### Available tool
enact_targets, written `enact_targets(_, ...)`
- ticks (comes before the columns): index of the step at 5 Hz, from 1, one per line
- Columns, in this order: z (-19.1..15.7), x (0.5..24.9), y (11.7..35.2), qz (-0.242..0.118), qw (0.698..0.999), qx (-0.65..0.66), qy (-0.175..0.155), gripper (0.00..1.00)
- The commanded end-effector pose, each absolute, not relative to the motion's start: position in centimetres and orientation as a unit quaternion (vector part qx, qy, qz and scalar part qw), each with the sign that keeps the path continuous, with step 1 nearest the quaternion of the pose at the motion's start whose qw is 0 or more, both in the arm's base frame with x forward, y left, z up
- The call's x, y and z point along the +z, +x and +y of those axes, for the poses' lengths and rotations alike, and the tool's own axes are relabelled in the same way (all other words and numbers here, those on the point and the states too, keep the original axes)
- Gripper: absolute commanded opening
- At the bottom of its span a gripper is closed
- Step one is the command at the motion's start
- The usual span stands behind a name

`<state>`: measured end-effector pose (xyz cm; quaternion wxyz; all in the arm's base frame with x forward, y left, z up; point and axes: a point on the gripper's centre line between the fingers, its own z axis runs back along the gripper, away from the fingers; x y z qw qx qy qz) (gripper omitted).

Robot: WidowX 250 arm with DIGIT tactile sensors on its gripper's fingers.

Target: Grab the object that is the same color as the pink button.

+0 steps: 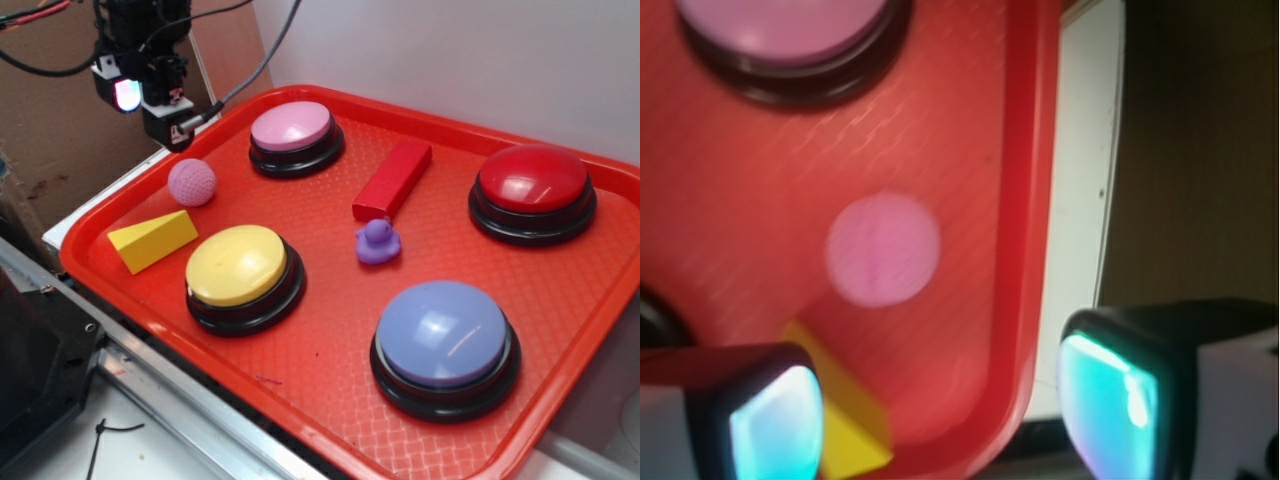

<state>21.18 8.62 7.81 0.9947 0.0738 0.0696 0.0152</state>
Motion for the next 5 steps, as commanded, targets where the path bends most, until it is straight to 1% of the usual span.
enact_targets(1,8.8,6.3,22.6,0.040,0.998,0.022,0.051,1.00)
enact_targets(2,6.9,5.3,22.6,0.050,0.998,0.015,0.034,1.00)
enact_targets(3,7.1,4.1,22.3,0.064,0.997,0.024,0.033,1.00)
enact_targets(4,8.6,2.0,21.6,0.095,0.993,0.034,0.056,1.00)
enact_targets(5,10.1,1.5,21.7,0.101,0.992,0.048,0.063,1.00)
